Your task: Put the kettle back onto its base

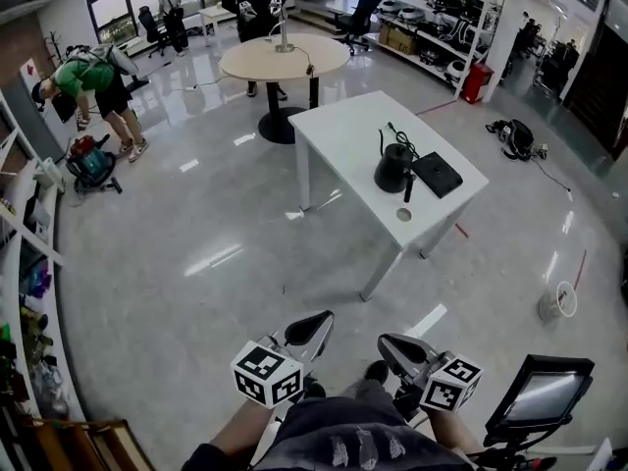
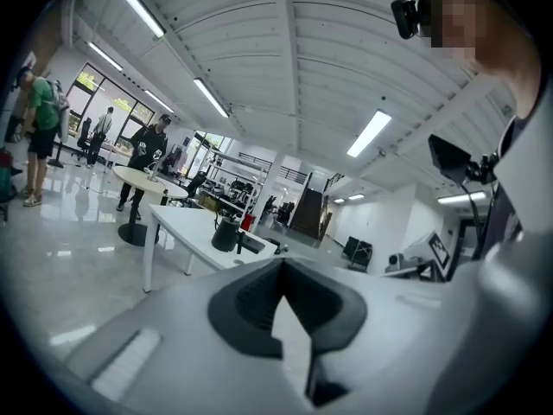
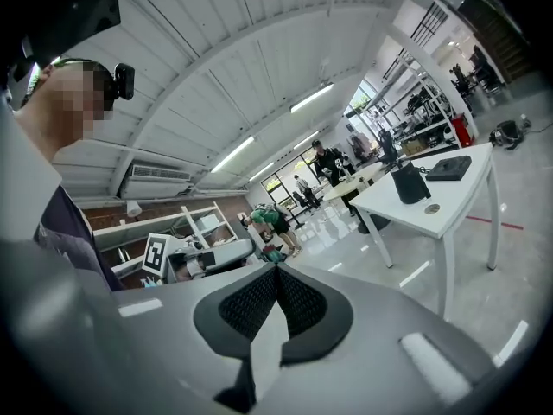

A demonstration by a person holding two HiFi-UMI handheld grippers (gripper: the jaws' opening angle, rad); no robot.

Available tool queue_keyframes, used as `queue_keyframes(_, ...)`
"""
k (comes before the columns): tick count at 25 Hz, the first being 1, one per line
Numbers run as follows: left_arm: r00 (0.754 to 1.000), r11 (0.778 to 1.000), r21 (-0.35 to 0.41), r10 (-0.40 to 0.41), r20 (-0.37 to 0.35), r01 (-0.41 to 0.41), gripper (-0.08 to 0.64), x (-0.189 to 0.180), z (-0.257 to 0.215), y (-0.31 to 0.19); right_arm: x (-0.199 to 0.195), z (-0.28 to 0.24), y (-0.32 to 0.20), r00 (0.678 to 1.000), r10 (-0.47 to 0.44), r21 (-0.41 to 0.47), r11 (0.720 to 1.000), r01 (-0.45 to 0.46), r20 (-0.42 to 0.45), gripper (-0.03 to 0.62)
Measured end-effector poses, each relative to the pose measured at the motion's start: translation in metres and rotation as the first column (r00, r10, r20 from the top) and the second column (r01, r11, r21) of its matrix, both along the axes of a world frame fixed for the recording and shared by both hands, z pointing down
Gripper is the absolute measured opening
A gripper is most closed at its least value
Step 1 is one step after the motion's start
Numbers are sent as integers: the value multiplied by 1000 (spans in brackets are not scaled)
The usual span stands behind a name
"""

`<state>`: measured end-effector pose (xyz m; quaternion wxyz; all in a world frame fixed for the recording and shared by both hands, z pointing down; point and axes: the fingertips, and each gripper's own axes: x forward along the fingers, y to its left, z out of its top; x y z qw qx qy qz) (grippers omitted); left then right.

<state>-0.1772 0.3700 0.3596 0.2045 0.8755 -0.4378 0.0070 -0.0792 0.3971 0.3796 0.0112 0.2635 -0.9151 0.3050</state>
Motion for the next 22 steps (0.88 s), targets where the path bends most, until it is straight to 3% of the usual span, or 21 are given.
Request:
queue_keyframes(10, 993, 994, -18, -104, 49, 105, 0, 19, -5, -71, 9, 3, -78, 988, -138, 0, 990, 139, 74, 0)
queue_keyframes(17, 988, 994, -4, -103, 116, 105, 0, 125, -11, -165, 116, 7, -174, 982, -152, 2, 988, 153, 113, 0)
queue_keyframes(22, 985, 994, -25, -104, 140, 109, 2, 139, -4, -174, 137, 9, -192, 985, -143, -2, 990, 144, 95, 0)
